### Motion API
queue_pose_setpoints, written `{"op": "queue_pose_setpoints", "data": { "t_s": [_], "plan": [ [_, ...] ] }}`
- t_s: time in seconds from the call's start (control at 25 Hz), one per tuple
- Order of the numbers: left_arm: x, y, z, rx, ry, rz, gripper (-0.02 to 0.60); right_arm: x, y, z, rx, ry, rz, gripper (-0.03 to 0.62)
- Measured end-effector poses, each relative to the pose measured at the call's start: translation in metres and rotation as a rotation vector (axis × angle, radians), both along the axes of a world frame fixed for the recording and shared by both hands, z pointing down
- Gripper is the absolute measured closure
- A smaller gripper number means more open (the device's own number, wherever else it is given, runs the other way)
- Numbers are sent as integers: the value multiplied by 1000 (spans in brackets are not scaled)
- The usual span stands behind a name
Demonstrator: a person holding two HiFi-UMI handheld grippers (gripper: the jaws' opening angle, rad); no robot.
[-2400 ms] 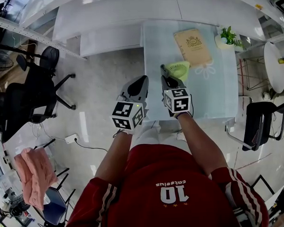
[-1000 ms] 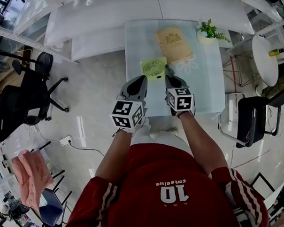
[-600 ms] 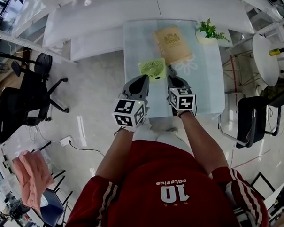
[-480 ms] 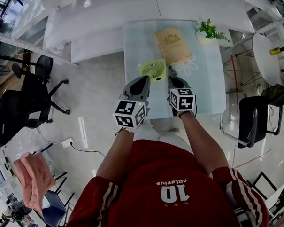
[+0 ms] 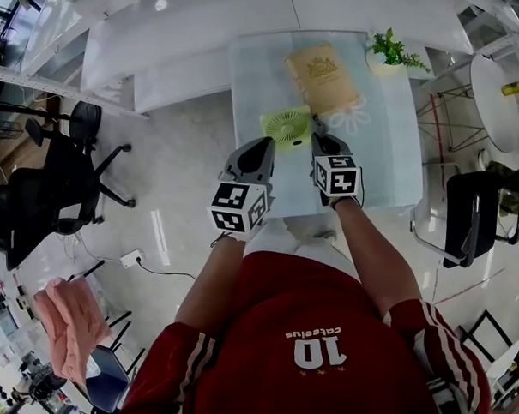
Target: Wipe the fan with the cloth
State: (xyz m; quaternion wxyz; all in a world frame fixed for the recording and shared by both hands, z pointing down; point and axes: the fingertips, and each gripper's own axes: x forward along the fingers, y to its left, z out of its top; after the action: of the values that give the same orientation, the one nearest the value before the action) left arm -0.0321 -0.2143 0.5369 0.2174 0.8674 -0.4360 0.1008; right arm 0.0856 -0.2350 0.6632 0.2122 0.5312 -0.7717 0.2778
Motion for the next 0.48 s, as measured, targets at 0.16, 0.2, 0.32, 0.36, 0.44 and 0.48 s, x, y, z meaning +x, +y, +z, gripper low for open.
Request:
{"op": "queue_pose_setpoints", "data": {
  "t_s": [0.16,0.2,0.32,0.36,0.44,0.48],
  "plan": [
    [0,-1,-1,-9,-6,3,577,1,2,6,-21,-5,10,571],
    [-1,-2,-2,-10,-6,3,577,2,2,6,-25,-7,14,571],
    [0,-3,-6,-14,-4,1,577,2,2,6,-31,-7,13,571],
    [1,-3,-8,-14,-2,0,577,2,1,7,-31,-7,12,571],
    [3,-1,-11,-14,1,2,577,2,0,7,-29,-7,9,571],
    [4,0,-11,-14,1,3,577,2,0,7,-28,-7,8,571]
  ]
}}
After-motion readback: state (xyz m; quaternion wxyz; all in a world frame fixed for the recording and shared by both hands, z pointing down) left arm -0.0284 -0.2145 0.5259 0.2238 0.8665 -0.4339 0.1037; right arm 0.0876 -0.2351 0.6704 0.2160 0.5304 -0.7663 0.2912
